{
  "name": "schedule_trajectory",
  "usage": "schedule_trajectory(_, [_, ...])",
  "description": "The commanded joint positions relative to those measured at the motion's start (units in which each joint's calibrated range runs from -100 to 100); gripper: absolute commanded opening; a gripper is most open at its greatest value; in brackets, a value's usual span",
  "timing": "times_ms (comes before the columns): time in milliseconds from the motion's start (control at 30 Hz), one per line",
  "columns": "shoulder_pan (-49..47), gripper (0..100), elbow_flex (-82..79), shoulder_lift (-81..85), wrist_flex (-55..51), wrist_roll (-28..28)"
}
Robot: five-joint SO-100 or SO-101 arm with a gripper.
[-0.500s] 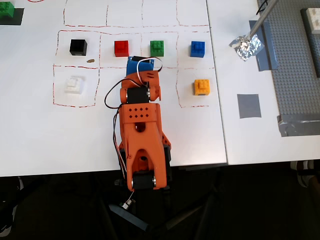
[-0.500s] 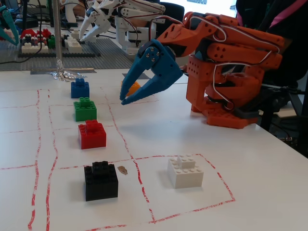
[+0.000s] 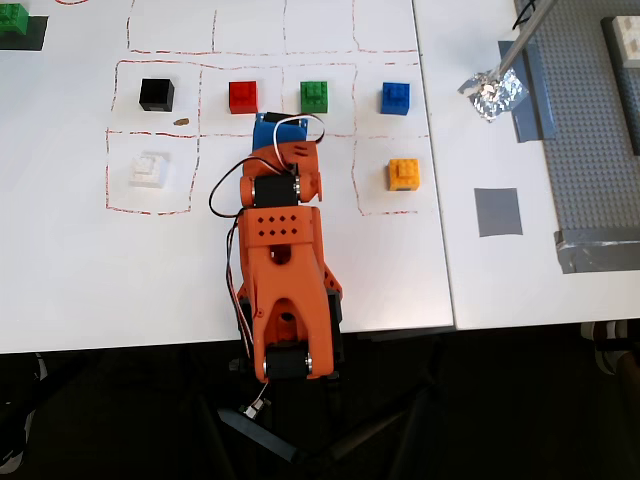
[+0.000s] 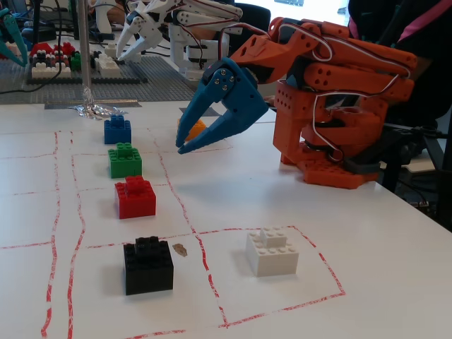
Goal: Grab the block and put it in the grey marker
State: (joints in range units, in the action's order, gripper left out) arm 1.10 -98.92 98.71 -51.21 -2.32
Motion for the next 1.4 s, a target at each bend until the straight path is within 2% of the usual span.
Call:
schedule_trajectory(0, [-3.1, 0, -0.8, 0.9, -0.1, 1.0])
schedule_trajectory(233, [-3.8, 0, -0.8, 0.9, -0.1, 1.4])
schedule_trajectory(467, [-3.3, 0, 0.8, 0.4, -0.1, -0.7])
schedule_trajectory(700, [-1.1, 0, 8.8, -10.6, -0.1, 0.6])
schedule_trajectory(967, [7.3, 0, 22.7, -26.9, -0.8, -1.8])
schedule_trajectory(1367, [23.6, 0, 51.0, -51.8, -14.5, -10.8])
